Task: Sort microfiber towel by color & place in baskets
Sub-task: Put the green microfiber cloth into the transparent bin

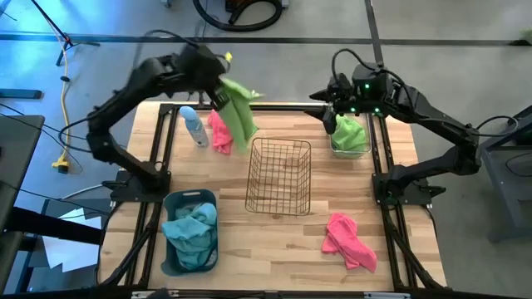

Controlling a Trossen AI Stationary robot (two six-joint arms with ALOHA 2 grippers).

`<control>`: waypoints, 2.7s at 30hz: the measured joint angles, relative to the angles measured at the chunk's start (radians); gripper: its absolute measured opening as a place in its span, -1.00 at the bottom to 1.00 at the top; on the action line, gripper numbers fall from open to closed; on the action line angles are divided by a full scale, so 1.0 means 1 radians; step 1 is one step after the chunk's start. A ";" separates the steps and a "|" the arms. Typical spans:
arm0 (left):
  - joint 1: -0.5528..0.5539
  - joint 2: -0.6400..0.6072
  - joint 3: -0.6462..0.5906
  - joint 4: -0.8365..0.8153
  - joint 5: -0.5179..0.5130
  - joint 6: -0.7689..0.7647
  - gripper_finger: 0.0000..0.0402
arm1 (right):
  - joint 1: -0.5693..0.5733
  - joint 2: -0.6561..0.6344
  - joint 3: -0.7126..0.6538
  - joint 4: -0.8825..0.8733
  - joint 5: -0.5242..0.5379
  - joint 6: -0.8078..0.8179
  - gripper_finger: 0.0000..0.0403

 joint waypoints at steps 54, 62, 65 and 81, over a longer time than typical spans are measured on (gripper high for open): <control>-0.355 0.025 0.067 0.674 0.237 0.484 -1.00 | 0.198 0.266 0.003 0.492 -0.015 -0.283 0.38; -0.354 0.026 0.066 0.673 0.183 0.535 -1.00 | 0.212 0.264 0.003 0.468 0.021 -0.245 -0.74; -0.354 0.026 0.066 0.673 0.136 0.550 -1.00 | 0.208 0.256 0.003 0.452 0.018 -0.219 -0.89; -0.263 0.012 0.057 0.269 -0.048 0.289 -0.31 | 0.073 0.071 0.003 0.168 0.101 -0.206 -0.99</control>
